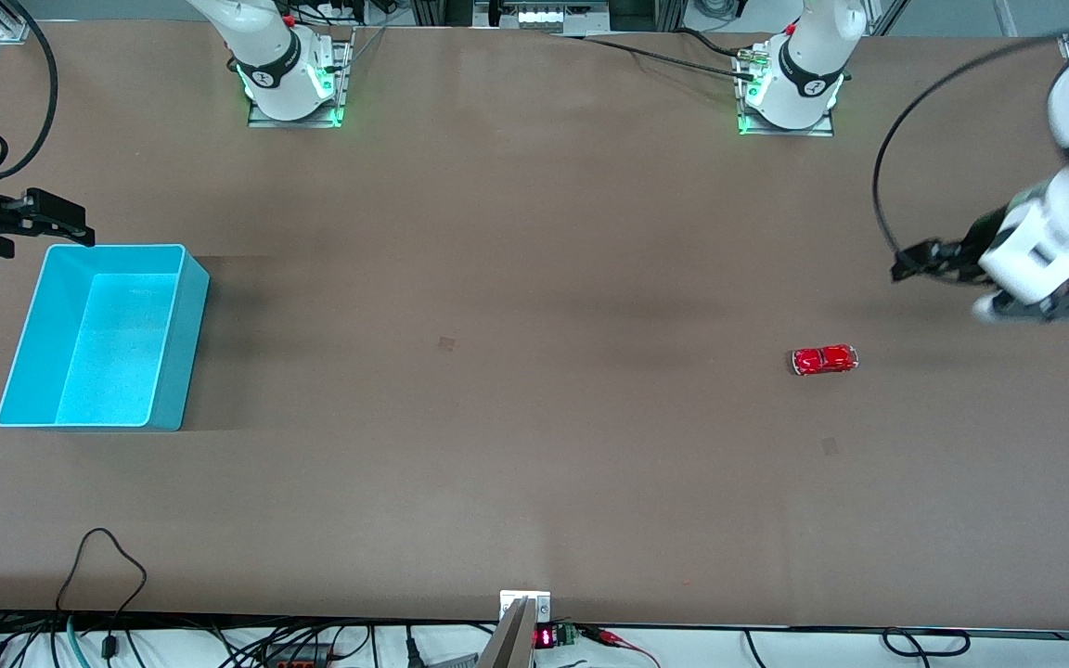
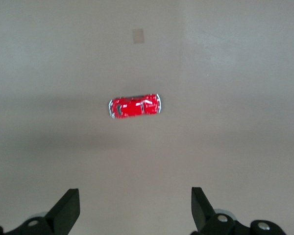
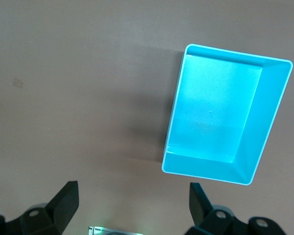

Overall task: Wind red beetle toy and store in blue box
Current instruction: 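Move the left gripper down over the red toy car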

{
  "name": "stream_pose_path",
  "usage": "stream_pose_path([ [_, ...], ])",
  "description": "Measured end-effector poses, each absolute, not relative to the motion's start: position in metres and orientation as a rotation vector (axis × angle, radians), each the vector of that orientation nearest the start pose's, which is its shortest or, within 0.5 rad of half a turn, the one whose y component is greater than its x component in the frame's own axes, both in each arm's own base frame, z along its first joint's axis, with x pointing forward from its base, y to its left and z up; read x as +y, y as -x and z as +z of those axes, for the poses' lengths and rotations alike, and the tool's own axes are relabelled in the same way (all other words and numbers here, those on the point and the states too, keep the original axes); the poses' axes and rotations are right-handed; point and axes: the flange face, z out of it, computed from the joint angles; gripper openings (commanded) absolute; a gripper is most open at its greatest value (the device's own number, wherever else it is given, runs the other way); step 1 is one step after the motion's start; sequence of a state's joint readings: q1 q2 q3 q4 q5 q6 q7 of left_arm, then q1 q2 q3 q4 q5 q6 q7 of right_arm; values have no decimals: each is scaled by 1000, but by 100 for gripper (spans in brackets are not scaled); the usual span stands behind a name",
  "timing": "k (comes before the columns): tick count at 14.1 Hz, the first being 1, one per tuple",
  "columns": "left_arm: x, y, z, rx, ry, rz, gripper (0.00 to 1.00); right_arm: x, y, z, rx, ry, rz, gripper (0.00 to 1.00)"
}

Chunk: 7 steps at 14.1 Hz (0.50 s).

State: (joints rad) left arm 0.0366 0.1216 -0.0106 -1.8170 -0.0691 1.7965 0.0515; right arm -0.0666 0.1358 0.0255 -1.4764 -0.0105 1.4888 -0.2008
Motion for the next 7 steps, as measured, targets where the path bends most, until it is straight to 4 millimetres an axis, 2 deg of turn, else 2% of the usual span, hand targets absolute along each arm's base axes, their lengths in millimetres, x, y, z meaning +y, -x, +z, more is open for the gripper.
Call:
stream_pose_path([
  [2,11,-593,416,189,3208,234,100,-26,-585,584,-249,3118,193,100],
  [4,13,-598,383,448,3193,226,100,-26,-585,584,-249,3118,193,100],
  [7,16,-594,347,844,3118,195,100,-26,-585,584,-249,3118,193,100],
])
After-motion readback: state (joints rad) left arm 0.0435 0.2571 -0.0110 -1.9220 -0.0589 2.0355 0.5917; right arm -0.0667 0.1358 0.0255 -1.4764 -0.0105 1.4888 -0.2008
